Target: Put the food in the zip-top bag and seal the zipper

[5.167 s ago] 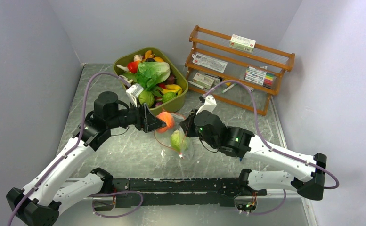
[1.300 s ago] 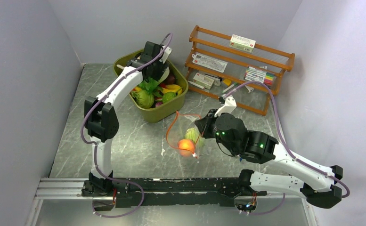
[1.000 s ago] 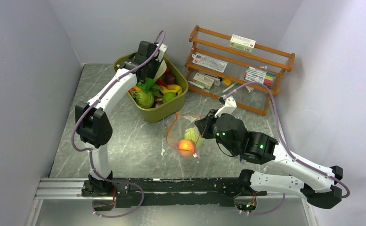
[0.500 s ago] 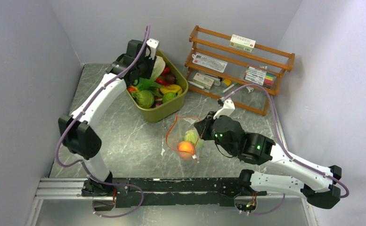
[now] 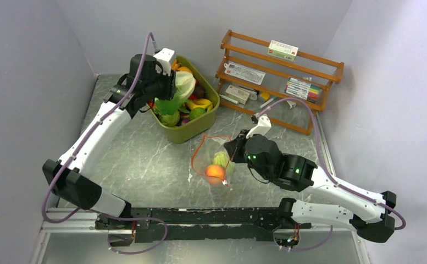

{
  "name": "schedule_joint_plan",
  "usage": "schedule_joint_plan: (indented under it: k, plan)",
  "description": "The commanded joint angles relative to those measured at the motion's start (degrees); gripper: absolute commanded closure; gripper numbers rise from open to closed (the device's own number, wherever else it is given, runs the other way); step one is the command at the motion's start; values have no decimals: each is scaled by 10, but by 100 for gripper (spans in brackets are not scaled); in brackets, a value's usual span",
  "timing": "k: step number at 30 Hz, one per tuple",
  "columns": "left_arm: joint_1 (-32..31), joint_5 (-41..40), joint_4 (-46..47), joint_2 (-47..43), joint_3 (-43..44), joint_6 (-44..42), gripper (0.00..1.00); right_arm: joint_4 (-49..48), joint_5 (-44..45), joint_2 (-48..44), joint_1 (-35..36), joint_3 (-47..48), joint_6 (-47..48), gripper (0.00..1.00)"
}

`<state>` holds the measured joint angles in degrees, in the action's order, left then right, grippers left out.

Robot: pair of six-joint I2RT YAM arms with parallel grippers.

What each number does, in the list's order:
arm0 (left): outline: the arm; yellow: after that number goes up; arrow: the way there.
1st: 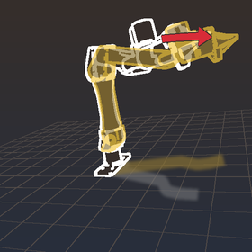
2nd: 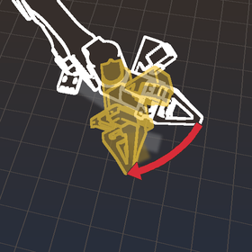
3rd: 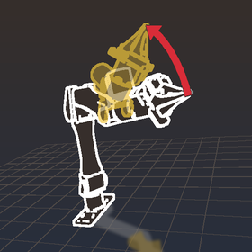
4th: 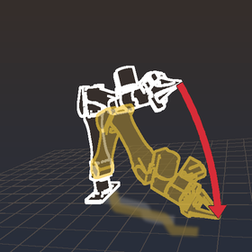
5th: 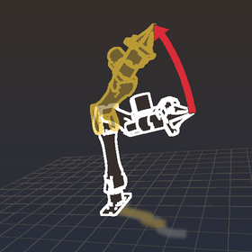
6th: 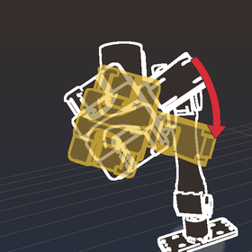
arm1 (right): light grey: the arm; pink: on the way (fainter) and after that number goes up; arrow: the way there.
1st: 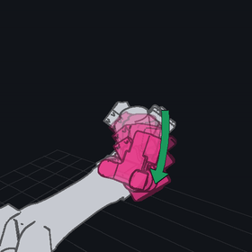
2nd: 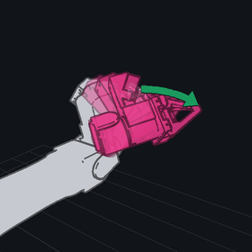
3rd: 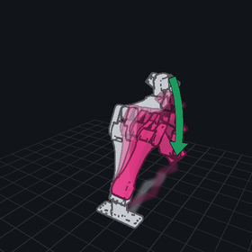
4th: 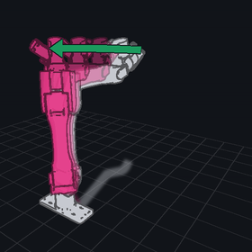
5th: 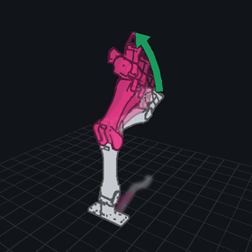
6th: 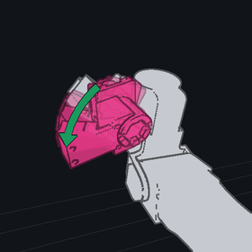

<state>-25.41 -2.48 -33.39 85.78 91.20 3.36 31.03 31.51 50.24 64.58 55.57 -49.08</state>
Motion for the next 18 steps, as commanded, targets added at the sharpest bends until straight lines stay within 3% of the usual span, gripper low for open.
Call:
schedule_joint_plan:
  k: [1, 8, 18]
  plan:
    - [4, 112, 22, -77, -41, 55, 63, -35, 11, 7, -1, -5, -11, 100]
    - [4, 178, 29, -177, -122, 96, 63, -49, 14, 18, -1, -7, -18, 100]
    - [4, 200, 12, -252, -176, 114, 66, -54, 8, 33, -1, -10, -29, 100]
